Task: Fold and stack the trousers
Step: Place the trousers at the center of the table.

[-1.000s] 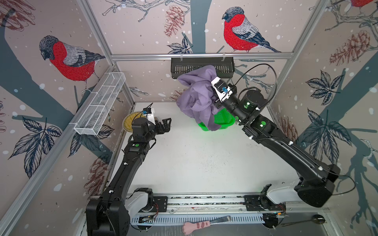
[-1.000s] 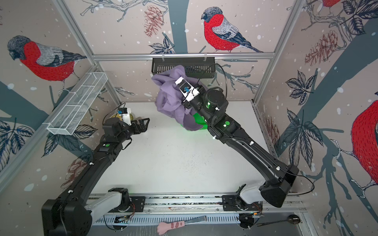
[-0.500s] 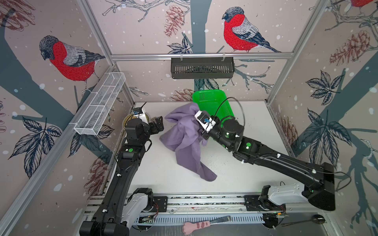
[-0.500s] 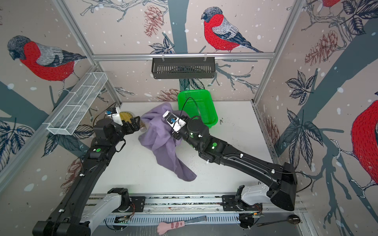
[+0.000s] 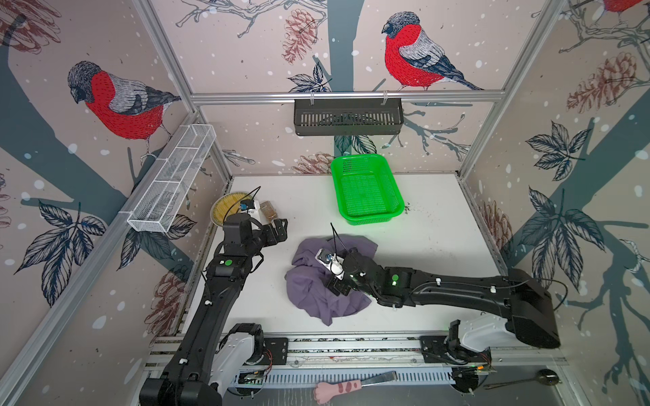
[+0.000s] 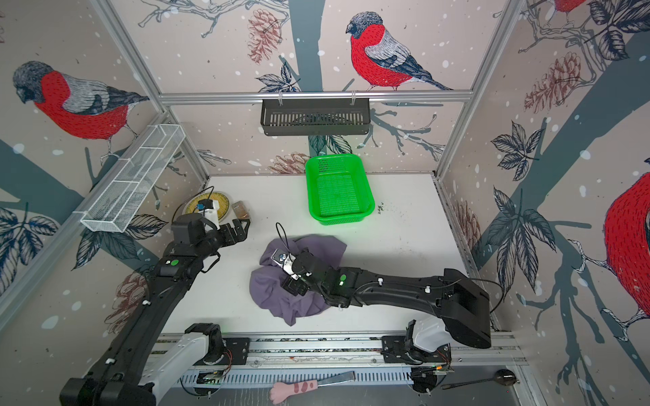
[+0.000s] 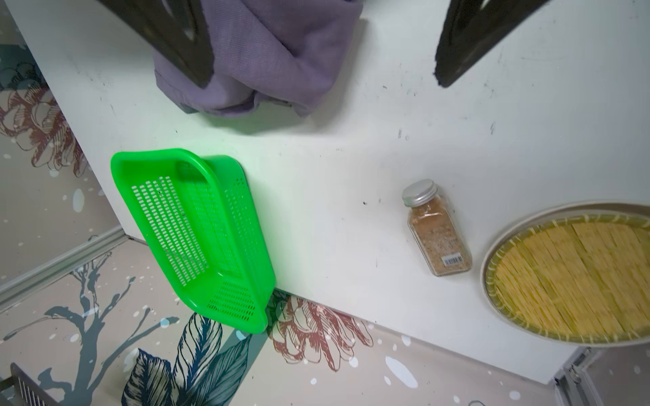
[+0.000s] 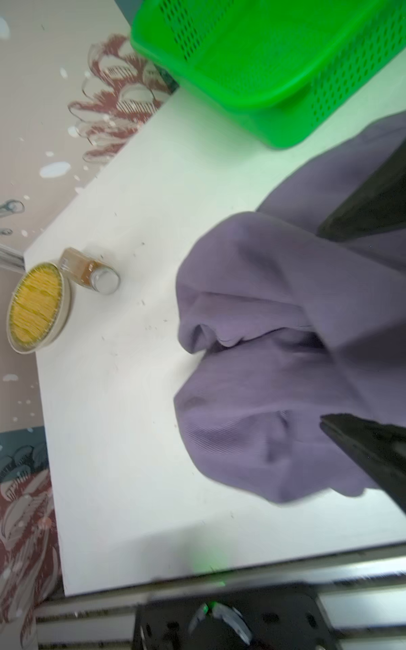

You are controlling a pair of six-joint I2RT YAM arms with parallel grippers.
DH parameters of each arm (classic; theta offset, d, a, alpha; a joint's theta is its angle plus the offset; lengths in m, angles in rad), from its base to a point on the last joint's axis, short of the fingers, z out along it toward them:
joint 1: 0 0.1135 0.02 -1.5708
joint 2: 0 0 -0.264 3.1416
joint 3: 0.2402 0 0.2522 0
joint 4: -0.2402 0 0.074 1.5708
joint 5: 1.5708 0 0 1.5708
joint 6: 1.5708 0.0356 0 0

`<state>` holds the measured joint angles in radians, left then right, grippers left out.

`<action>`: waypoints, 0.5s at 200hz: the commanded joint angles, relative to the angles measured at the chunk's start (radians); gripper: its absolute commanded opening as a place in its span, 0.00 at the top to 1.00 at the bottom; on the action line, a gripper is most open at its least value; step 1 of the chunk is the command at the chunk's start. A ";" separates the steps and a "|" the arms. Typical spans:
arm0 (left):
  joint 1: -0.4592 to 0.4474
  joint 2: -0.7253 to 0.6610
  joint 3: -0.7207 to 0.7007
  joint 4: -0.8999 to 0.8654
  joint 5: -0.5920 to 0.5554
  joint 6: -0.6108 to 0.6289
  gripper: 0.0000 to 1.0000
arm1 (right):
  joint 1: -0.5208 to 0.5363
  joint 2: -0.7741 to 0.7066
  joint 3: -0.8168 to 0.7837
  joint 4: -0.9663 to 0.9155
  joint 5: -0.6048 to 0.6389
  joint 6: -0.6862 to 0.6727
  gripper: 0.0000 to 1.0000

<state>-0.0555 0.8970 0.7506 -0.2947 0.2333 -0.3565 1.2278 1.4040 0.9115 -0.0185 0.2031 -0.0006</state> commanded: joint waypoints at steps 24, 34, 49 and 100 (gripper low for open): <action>-0.011 -0.068 -0.103 -0.084 0.073 -0.088 0.03 | -0.159 -0.280 -0.092 -0.115 -0.204 0.095 0.03; -0.019 -0.088 -0.137 -0.095 0.068 -0.114 0.03 | -0.243 -0.338 -0.134 -0.092 -0.215 0.143 0.03; -0.071 -0.118 -0.181 -0.090 0.032 -0.160 0.02 | -0.406 -0.368 -0.187 -0.049 -0.282 0.233 0.04; -0.267 -0.110 -0.243 -0.135 -0.085 -0.369 0.02 | -0.489 -0.080 -0.134 0.018 -0.366 0.312 0.07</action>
<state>-0.2573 0.8089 0.5465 -0.3943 0.2146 -0.5858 0.7208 1.2011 0.7315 -0.0448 -0.1040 0.2592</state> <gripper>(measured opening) 0.976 0.941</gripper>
